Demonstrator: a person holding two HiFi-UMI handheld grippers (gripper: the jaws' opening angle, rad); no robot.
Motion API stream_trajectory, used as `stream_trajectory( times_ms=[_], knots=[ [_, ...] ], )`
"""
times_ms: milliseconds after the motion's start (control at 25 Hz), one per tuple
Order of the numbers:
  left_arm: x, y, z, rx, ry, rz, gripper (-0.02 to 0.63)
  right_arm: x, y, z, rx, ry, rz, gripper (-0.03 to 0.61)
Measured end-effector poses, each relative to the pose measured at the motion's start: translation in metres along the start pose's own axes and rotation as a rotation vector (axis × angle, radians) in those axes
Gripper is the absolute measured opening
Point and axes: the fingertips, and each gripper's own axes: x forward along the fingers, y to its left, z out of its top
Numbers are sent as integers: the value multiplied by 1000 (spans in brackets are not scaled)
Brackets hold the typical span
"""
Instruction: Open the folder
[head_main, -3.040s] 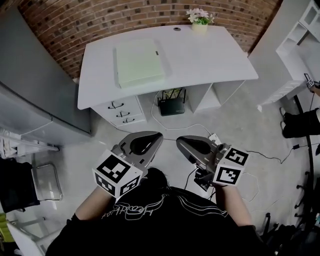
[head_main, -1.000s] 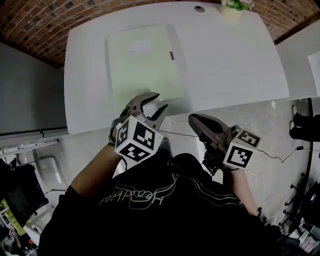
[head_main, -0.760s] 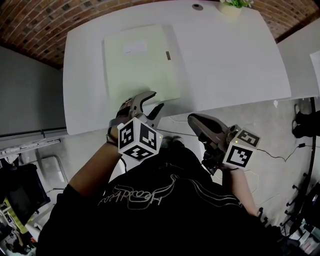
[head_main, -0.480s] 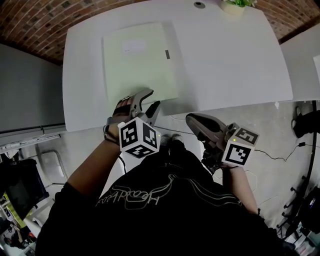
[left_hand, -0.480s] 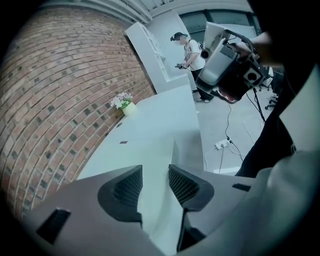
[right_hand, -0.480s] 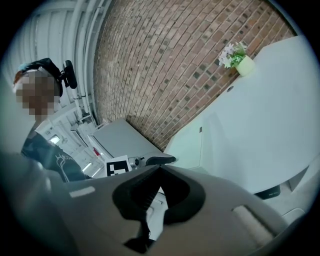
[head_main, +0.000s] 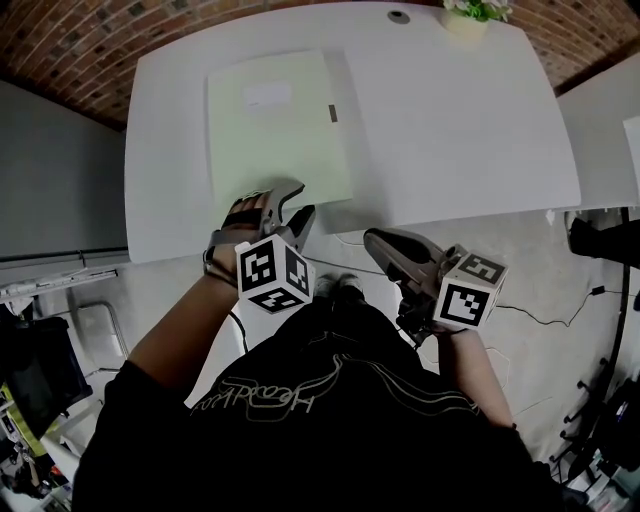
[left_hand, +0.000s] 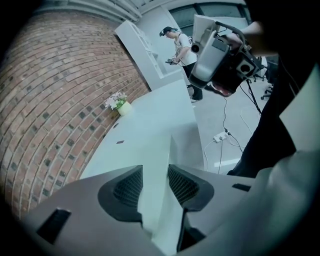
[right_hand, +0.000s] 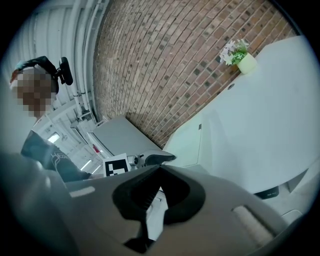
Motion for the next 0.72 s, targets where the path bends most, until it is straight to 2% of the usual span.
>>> stream_trajectory(
  times_ms=[240,720],
  knots=[
    [-1,3,0,-19,-15,1,144,2,0,-8,16,-22,-8,3],
    [-6,5,3,77,-1,19,143,3,-1,-15,35,-55,-19,3]
  ],
)
